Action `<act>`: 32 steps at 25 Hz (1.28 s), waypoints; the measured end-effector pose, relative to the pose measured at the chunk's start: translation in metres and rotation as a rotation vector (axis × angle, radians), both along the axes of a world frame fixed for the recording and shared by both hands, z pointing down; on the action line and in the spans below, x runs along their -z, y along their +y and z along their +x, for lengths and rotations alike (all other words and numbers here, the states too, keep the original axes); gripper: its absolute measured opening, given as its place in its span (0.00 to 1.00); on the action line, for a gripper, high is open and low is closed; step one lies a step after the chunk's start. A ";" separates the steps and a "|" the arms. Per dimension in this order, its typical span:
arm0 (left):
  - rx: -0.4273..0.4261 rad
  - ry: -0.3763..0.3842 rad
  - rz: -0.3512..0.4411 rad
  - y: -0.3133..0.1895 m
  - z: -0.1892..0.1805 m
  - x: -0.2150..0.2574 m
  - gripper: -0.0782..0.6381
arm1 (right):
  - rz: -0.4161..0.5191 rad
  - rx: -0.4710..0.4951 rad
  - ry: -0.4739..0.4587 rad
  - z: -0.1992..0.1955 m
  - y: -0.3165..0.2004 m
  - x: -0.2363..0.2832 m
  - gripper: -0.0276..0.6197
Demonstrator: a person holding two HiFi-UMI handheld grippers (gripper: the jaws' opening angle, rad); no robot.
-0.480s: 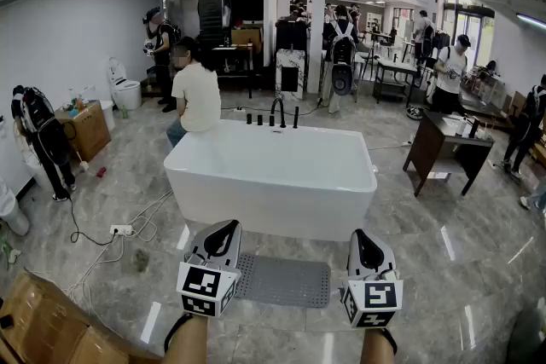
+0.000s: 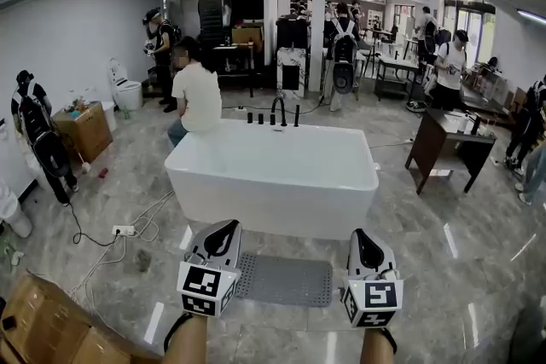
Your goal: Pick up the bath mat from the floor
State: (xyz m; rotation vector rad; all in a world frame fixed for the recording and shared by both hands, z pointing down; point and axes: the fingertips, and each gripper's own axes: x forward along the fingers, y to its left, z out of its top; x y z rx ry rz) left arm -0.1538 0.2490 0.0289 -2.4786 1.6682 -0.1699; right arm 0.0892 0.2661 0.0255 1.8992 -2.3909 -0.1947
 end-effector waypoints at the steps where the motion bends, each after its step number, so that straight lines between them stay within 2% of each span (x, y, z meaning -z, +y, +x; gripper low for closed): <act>1: 0.000 -0.003 -0.001 -0.001 0.001 0.000 0.11 | 0.001 0.000 -0.005 0.001 0.000 0.000 0.07; 10: 0.011 0.010 -0.008 -0.009 0.033 0.000 0.11 | 0.010 0.008 -0.017 0.041 -0.003 -0.007 0.08; 15: 0.033 -0.060 0.004 -0.013 0.073 0.001 0.11 | -0.005 0.027 -0.001 0.081 -0.011 -0.011 0.08; 21: 0.029 -0.094 -0.007 -0.017 0.116 -0.002 0.11 | -0.011 0.052 -0.006 0.116 -0.022 -0.012 0.08; 26: 0.040 -0.121 -0.021 -0.036 0.122 -0.012 0.11 | -0.016 0.065 0.015 0.120 -0.044 -0.022 0.08; 32: 0.050 -0.033 -0.027 -0.079 0.103 -0.023 0.11 | -0.031 0.054 0.023 0.113 -0.084 -0.036 0.08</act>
